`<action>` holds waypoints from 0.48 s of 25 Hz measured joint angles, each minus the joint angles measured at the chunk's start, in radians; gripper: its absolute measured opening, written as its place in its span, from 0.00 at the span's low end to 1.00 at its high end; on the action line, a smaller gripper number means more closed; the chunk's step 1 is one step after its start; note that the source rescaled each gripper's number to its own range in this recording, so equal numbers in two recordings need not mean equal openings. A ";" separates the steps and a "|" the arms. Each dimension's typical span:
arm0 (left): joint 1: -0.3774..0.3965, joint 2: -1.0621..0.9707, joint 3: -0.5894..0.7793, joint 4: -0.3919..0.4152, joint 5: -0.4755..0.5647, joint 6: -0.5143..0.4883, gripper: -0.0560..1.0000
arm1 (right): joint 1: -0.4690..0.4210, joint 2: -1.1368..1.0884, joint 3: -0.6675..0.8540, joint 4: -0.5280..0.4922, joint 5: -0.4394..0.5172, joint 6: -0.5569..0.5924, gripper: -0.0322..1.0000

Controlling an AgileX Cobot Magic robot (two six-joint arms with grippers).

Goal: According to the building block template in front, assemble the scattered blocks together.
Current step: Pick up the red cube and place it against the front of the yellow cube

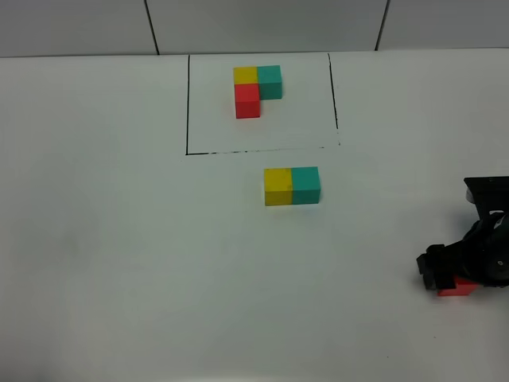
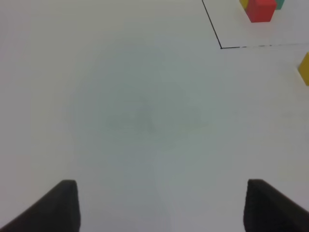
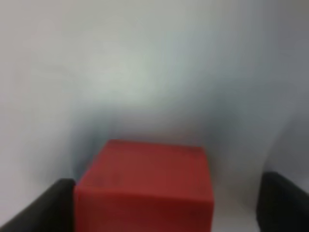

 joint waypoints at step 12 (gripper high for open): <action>0.000 0.000 0.000 0.000 0.000 0.000 0.63 | 0.327 -0.007 -0.099 -0.013 0.004 0.333 0.05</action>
